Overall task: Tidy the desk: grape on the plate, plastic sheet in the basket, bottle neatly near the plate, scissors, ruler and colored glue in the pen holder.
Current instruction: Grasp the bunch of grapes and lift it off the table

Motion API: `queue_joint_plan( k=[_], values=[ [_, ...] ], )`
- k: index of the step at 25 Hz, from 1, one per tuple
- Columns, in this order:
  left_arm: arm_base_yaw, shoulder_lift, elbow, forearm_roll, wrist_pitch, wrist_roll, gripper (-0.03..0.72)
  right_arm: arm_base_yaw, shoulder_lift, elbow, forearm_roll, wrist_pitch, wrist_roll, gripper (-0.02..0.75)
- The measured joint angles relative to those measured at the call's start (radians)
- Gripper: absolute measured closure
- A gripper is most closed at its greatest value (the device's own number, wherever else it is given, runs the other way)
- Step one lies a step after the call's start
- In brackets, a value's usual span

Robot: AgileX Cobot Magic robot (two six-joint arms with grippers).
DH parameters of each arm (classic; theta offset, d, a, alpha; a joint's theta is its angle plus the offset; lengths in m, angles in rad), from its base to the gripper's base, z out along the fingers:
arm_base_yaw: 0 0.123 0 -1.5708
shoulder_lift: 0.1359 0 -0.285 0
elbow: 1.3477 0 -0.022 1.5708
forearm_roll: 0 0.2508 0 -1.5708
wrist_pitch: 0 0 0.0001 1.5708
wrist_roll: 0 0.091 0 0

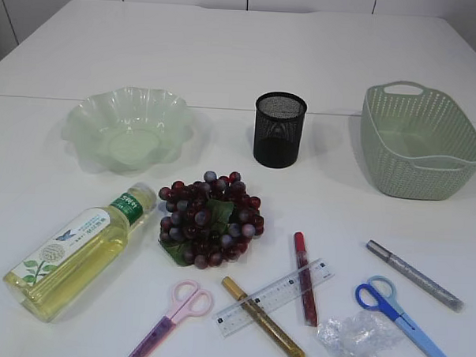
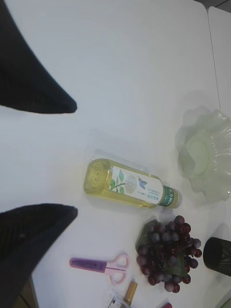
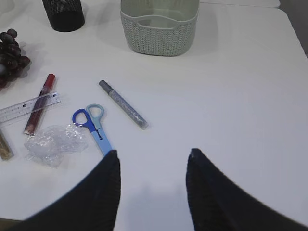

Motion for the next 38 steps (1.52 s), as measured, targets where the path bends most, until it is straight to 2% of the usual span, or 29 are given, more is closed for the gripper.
queue_joint_plan(
  k=[27, 32, 34, 38],
  values=[
    [0.0, 0.0, 0.0, 0.0, 0.0, 0.0, 0.253, 0.0, 0.0, 0.0, 0.0, 0.0, 0.0, 0.374],
    [0.0, 0.0, 0.0, -0.002, 0.0, 0.0, 0.253, 0.0, 0.005, -0.004, 0.035, 0.006, 0.042, 0.373],
    [0.0, 0.0, 0.0, -0.002, 0.0, 0.0, 0.253, 0.0, 0.029, -0.004, 0.058, 0.006, 0.047, 0.36],
    [0.0, 0.023, -0.01, 0.024, 0.0, 0.0, 0.253, 0.0, 0.111, -0.004, 0.078, 0.002, 0.107, 0.279]
  ],
)
